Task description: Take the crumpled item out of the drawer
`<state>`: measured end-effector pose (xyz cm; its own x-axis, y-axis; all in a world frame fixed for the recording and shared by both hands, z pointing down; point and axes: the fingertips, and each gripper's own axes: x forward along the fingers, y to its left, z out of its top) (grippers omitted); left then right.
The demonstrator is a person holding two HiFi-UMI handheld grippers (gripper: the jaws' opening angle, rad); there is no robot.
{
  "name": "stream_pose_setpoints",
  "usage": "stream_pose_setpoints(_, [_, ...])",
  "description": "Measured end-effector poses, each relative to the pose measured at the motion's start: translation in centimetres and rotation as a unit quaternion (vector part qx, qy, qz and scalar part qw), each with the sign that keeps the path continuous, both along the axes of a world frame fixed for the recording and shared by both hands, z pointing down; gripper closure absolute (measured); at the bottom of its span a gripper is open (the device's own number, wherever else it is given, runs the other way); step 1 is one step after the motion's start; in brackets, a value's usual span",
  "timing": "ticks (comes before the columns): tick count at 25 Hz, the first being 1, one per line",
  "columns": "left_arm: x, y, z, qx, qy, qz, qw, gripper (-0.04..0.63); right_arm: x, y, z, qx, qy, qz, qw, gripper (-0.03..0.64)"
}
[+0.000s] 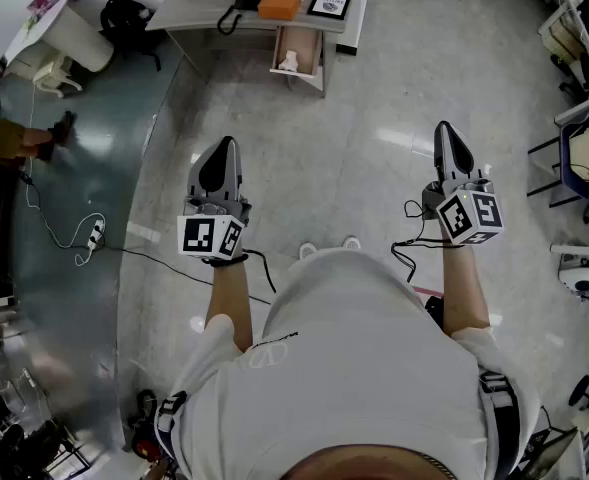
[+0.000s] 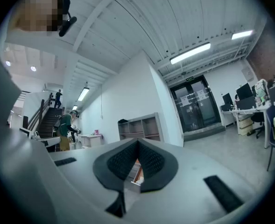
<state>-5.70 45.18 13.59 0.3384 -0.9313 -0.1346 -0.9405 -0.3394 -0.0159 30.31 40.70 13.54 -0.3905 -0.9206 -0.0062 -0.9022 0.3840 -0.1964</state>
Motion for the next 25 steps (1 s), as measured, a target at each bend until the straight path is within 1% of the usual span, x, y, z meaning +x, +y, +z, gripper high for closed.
stream_pose_setpoints(5, [0.2, 0.0, -0.1, -0.001, 0.0, 0.003, 1.0, 0.597, 0.0, -0.1, -0.4, -0.002, -0.01, 0.003, 1.0, 0.62])
stream_pose_setpoints(16, [-1.3, 0.2, 0.5, -0.008, 0.01, 0.009, 0.9999, 0.597, -2.7, -0.1, -0.1, 0.0, 0.001, -0.002, 1.0, 0.618])
stream_pose_setpoints(20, [-2.3, 0.6, 1.1, -0.013, 0.013, 0.019, 0.9996, 0.597, -4.5, 0.2, 0.0, -0.003, -0.012, -0.006, 1.0, 0.618])
stream_pose_setpoints(25, [-3.1, 1.3, 2.8, -0.027, 0.017, 0.045, 0.9985, 0.597, -7.6, 1.0, 0.1, -0.008, -0.019, -0.013, 1.0, 0.618])
